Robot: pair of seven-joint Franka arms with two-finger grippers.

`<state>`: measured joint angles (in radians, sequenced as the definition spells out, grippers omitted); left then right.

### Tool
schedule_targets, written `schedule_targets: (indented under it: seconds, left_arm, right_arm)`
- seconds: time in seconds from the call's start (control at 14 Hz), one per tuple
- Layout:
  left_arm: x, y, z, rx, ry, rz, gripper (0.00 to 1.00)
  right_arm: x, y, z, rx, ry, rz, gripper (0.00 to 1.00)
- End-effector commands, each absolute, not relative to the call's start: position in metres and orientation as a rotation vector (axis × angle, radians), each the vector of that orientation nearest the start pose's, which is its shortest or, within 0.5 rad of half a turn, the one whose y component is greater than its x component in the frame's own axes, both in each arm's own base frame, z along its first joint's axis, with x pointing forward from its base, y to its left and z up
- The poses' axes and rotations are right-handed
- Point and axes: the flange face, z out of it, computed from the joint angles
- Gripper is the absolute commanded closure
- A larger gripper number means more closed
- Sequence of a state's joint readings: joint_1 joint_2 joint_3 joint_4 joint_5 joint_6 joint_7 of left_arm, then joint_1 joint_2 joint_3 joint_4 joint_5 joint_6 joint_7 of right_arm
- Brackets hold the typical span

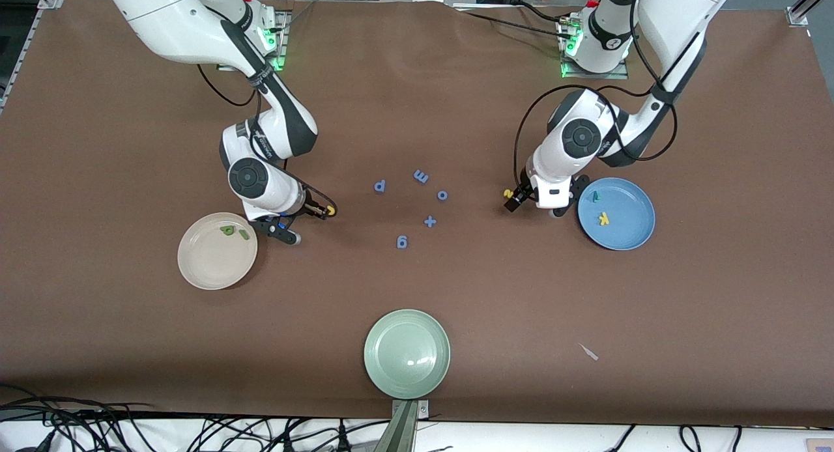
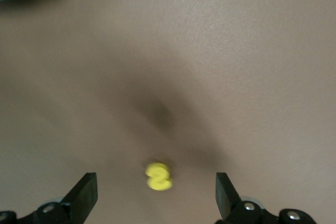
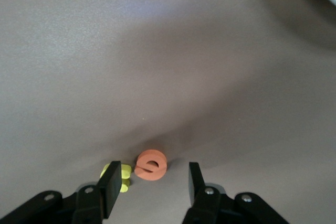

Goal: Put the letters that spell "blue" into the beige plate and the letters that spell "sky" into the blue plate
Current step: 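Grasp the orange e with the right gripper while the left gripper grasps the yellow 2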

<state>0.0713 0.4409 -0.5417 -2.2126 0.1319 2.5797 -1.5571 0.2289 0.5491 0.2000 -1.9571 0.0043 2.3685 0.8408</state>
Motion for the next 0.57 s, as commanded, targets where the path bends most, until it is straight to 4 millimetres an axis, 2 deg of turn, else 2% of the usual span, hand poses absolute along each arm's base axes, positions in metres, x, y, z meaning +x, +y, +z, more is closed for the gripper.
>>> schedule_targets:
  seconds: [0.0,0.14,0.29,0.5]
  left_arm:
    - [0.482,-0.281,0.193,-2.673,-1.843,0.218,0.05]
    - [0.482,-0.281,0.191,-2.665,-1.846,0.219,0.06]
    - [0.472,-0.287,0.185,-2.658,-1.799,0.237,0.07]
    - [0.473,-0.282,0.181,-2.652,-1.754,0.212,0.14]
  right_arm:
    - [0.542,0.248,0.197,-3.055,0.669,0.218,0.4]
    - [0.548,0.246,0.196,-3.078,0.638,0.18,0.4]
    - [0.549,0.248,0.193,-3.069,0.64,0.165,0.4]
    - [0.54,0.254,0.173,-3.042,0.696,0.144,0.4]
